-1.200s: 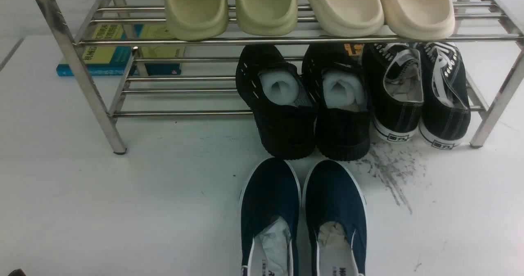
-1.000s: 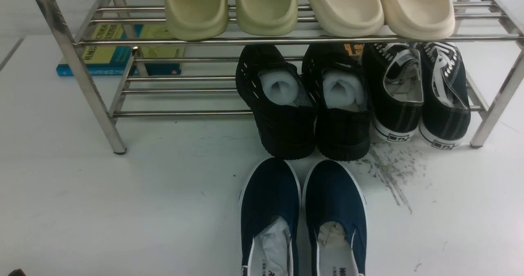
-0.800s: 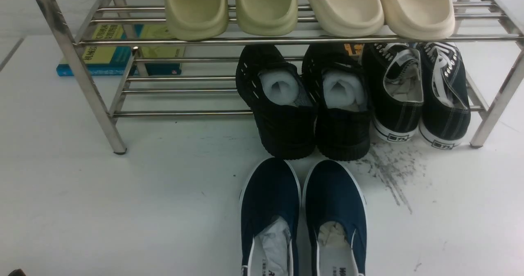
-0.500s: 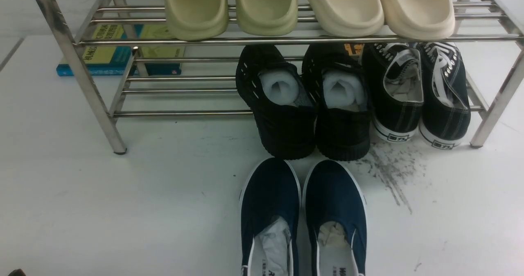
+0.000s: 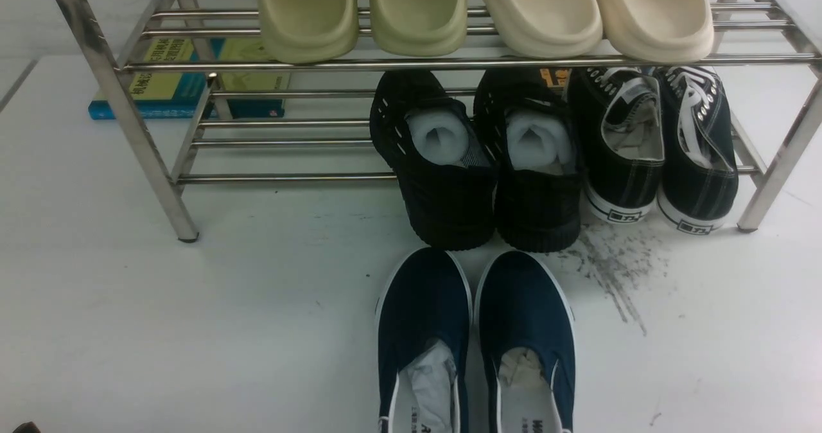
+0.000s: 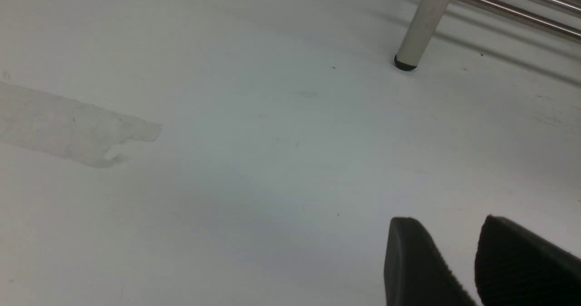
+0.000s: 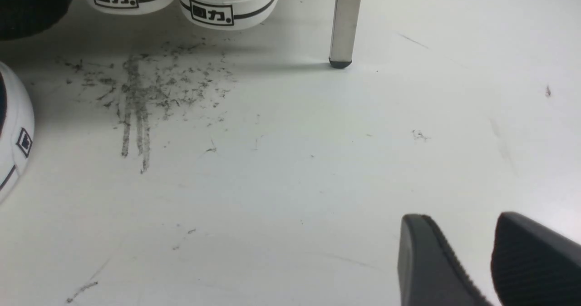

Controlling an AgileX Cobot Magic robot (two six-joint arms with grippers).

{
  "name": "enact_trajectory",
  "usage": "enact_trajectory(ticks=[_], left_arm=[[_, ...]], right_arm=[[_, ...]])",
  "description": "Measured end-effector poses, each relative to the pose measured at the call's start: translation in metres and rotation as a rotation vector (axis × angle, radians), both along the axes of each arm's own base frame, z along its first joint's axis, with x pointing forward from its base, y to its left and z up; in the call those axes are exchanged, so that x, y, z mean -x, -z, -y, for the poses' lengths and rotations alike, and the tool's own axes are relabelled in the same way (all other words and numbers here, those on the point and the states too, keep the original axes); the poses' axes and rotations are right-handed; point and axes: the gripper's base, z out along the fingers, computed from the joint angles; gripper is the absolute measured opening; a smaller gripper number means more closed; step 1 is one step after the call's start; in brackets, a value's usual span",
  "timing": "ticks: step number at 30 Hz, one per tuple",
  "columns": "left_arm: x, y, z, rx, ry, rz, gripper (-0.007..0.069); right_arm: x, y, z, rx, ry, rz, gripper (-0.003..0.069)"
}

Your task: Take the shoes off the shelf with your hand on the white table.

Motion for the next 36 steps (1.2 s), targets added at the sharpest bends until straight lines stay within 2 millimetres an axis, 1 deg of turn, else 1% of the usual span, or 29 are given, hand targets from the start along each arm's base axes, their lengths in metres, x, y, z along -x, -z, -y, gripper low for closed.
enact_trajectory(ticks=[13, 15, 17, 21, 24, 25, 26, 29, 36], left_arm=[[0.0, 0.0, 0.0, 0.0, 0.0, 0.0, 0.0239], [0.0, 0.0, 0.0, 0.0, 0.0, 0.0, 0.0239], [0.0, 0.0, 0.0, 0.0, 0.0, 0.0, 0.0239], [0.0, 0.0, 0.0, 0.0, 0.0, 0.0, 0.0239], [0.0, 0.0, 0.0, 0.0, 0.0, 0.0, 0.0239], [0.0, 0.0, 0.0, 0.0, 0.0, 0.0, 0.0239], [0.0, 0.0, 0.0, 0.0, 0.0, 0.0, 0.0239], [0.0, 0.0, 0.0, 0.0, 0.0, 0.0, 0.0239], [0.0, 0.0, 0.0, 0.0, 0.0, 0.0, 0.0239]], right_arm=[[0.0, 0.0, 0.0, 0.0, 0.0, 0.0, 0.024], [0.0, 0.0, -0.001, -0.035, 0.002, 0.005, 0.024], [0.0, -0.001, -0.002, -0.113, 0.008, 0.017, 0.024], [-0.002, -0.003, -0.014, -0.69, 0.04, 0.063, 0.024], [-0.002, -0.007, -0.02, -0.96, 0.046, 0.075, 0.024], [-0.002, -0.007, -0.02, -0.97, 0.045, 0.076, 0.024], [-0.003, -0.009, -0.021, -1.034, 0.042, 0.082, 0.024], [-0.003, -0.011, -0.022, -1.095, 0.039, 0.094, 0.024], [-0.003, -0.012, -0.022, -1.118, 0.041, 0.104, 0.024]])
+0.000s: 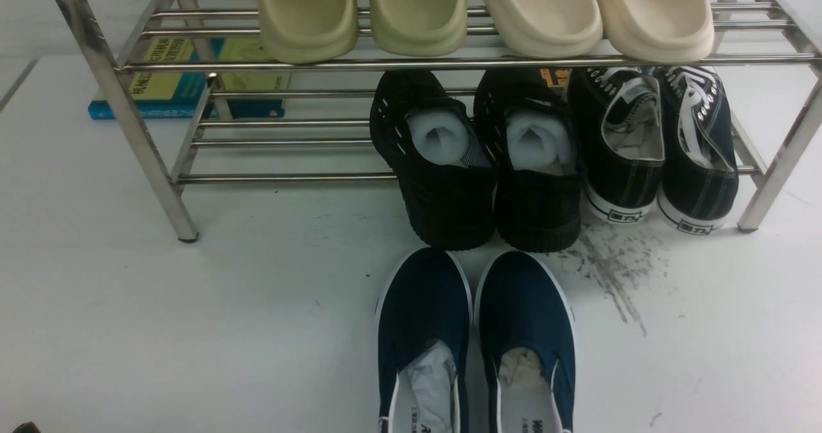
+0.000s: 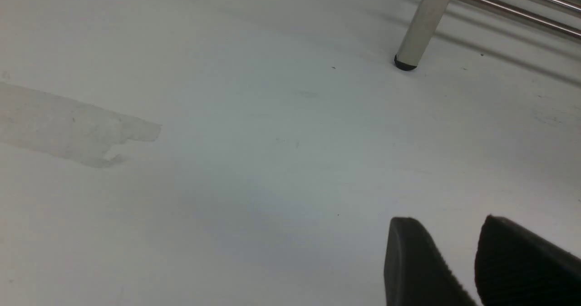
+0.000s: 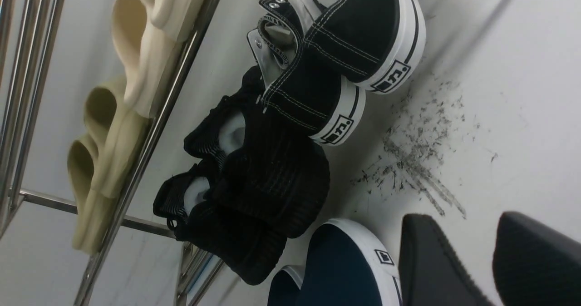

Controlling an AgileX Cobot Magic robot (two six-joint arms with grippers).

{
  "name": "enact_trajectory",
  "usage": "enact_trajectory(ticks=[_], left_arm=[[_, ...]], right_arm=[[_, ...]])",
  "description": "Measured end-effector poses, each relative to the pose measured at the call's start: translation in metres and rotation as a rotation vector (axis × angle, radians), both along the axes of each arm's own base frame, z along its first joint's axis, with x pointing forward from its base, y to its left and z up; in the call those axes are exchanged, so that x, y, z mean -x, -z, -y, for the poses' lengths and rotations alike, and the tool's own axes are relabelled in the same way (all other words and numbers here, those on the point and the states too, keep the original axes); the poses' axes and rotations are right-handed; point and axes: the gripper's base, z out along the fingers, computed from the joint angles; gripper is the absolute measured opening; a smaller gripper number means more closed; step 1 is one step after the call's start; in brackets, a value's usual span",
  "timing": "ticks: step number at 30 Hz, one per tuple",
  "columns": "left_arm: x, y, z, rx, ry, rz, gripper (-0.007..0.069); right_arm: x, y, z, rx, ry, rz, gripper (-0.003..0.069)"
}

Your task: Take the shoes off the shelf with your hand on the white table.

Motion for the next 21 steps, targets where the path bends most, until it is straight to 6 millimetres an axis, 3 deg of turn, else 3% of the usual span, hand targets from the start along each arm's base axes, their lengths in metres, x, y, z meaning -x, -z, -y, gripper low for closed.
enact_trajectory(ticks=[8, 11, 15, 18, 21], left_arm=[[0.0, 0.0, 0.0, 0.0, 0.0, 0.0, 0.0239], [0.0, 0.0, 0.0, 0.0, 0.0, 0.0, 0.0239], [0.0, 0.0, 0.0, 0.0, 0.0, 0.0, 0.0239], [0.0, 0.0, 0.0, 0.0, 0.0, 0.0, 0.0239], [0.0, 0.0, 0.0, 0.0, 0.0, 0.0, 0.0239]], right_arm=[[-0.002, -0.007, 0.009, 0.007, 0.1, 0.083, 0.0232], [-0.001, -0.019, 0.01, 0.115, 0.107, 0.137, 0.0187], [0.006, -0.053, 0.01, 0.297, 0.11, 0.254, 0.0104], [0.008, -0.101, 0.008, 0.531, 0.099, 0.335, 0.0], [-0.006, -0.13, 0.0, 0.715, -0.048, 0.276, -0.0006]])
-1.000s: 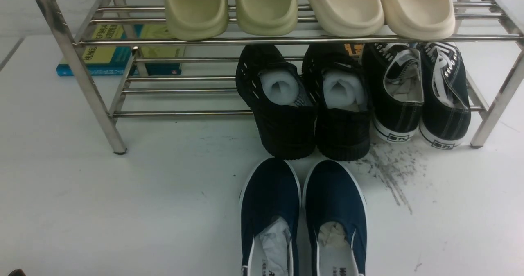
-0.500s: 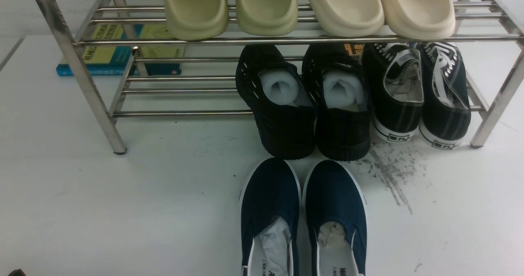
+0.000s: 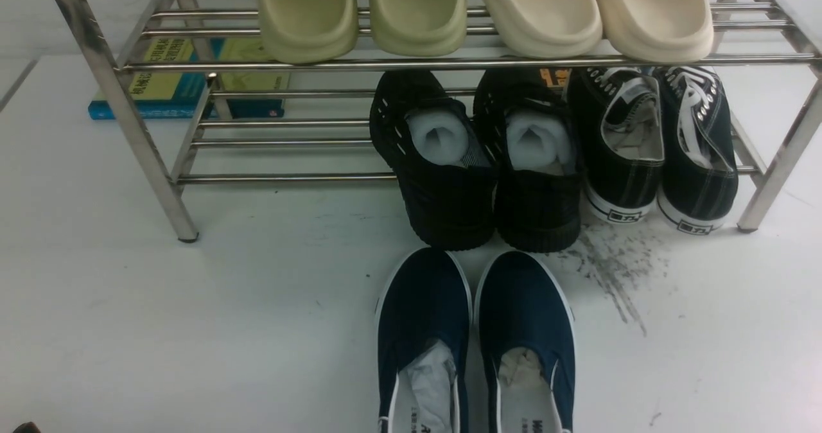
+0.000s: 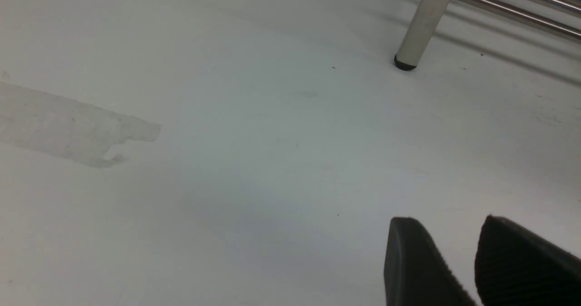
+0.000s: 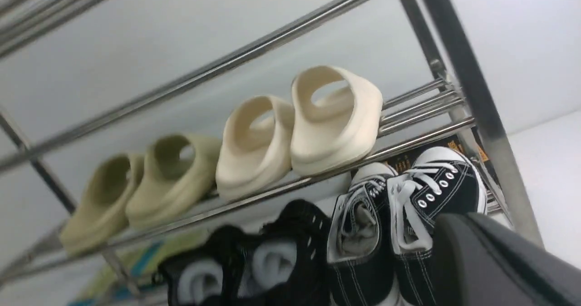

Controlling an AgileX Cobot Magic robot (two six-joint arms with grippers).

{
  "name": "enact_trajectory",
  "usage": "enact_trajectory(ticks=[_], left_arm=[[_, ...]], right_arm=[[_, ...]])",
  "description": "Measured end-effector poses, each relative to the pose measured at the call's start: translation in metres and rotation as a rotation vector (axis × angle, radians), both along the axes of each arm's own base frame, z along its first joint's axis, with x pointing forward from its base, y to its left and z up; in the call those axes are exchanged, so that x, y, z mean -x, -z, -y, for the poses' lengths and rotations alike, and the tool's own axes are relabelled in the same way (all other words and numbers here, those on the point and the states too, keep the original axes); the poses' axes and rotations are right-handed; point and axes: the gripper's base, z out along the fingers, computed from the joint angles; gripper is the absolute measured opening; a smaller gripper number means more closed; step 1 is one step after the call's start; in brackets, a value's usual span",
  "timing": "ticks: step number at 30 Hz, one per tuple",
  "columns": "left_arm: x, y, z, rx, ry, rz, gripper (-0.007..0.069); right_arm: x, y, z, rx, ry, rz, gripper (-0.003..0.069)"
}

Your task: Take the shoes off the shelf with your hand on the white table.

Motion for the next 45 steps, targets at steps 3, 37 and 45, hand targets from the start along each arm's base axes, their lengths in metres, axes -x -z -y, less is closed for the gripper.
enact_trajectory(ticks=[3, 37, 45], left_arm=[[0.0, 0.0, 0.0, 0.0, 0.0, 0.0, 0.0239], [0.0, 0.0, 0.0, 0.0, 0.0, -0.001, 0.0239], [0.0, 0.0, 0.0, 0.0, 0.0, -0.001, 0.0239]], right_arm=[[-0.024, -0.014, -0.01, 0.122, -0.173, -0.211, 0.0002], [-0.246, 0.0, -0.076, 0.549, -0.186, -1.093, 0.0441], [-0.267, 0.006, -0.083, 0.539, -0.188, -1.073, 0.0447]])
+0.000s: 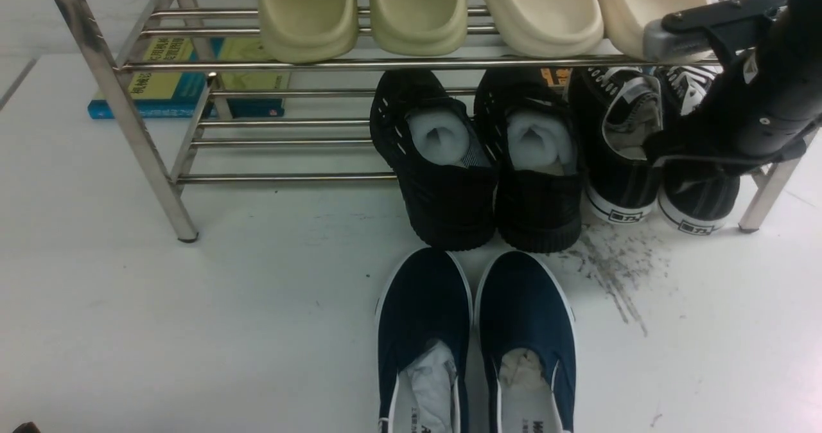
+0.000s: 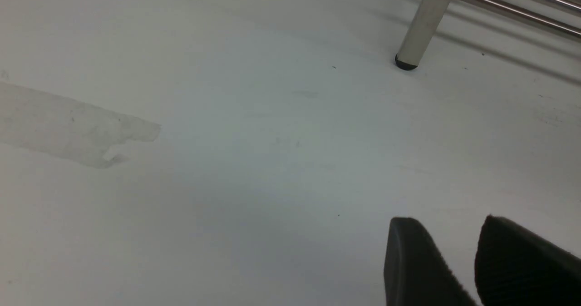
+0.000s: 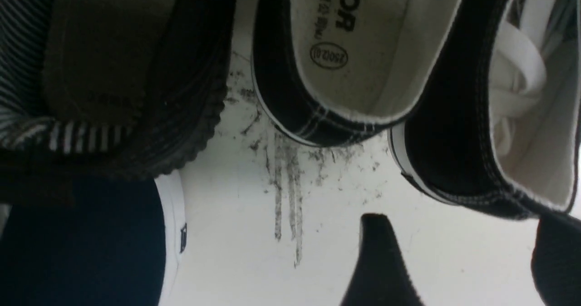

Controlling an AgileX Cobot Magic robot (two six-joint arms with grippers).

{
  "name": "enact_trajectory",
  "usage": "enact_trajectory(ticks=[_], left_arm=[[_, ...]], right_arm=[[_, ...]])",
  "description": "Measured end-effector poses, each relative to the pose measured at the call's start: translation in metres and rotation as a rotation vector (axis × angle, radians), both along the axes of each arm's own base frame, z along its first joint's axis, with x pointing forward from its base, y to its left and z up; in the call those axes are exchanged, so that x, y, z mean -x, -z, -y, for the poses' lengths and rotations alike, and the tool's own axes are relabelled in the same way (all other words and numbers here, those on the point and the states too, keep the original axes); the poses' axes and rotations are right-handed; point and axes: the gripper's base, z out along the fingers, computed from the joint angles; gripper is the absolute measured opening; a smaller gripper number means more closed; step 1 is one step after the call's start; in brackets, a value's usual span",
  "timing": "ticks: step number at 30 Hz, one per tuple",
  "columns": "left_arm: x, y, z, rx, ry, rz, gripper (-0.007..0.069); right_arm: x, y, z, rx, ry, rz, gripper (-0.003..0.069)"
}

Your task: Take the shoes off the shelf with your hand on the white table.

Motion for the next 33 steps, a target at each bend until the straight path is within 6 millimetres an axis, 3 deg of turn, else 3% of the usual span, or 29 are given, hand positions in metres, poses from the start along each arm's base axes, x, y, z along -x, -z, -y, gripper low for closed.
enact_trajectory(ticks=[14, 29, 33], left_arm=[[0.0, 0.0, 0.0, 0.0, 0.0, 0.0, 0.0239], [0.0, 0.0, 0.0, 0.0, 0.0, 0.0, 0.0239], [0.0, 0.0, 0.0, 0.0, 0.0, 0.0, 0.0239]], right_arm=[[-0.016, 0.005, -0.049, 0.016, -0.2, -0.005, 0.0447], [-0.039, 0.034, -0.053, 0.144, -0.257, 0.021, 0.0443], [-0.042, 0.039, -0.053, 0.162, -0.262, 0.015, 0.0393]])
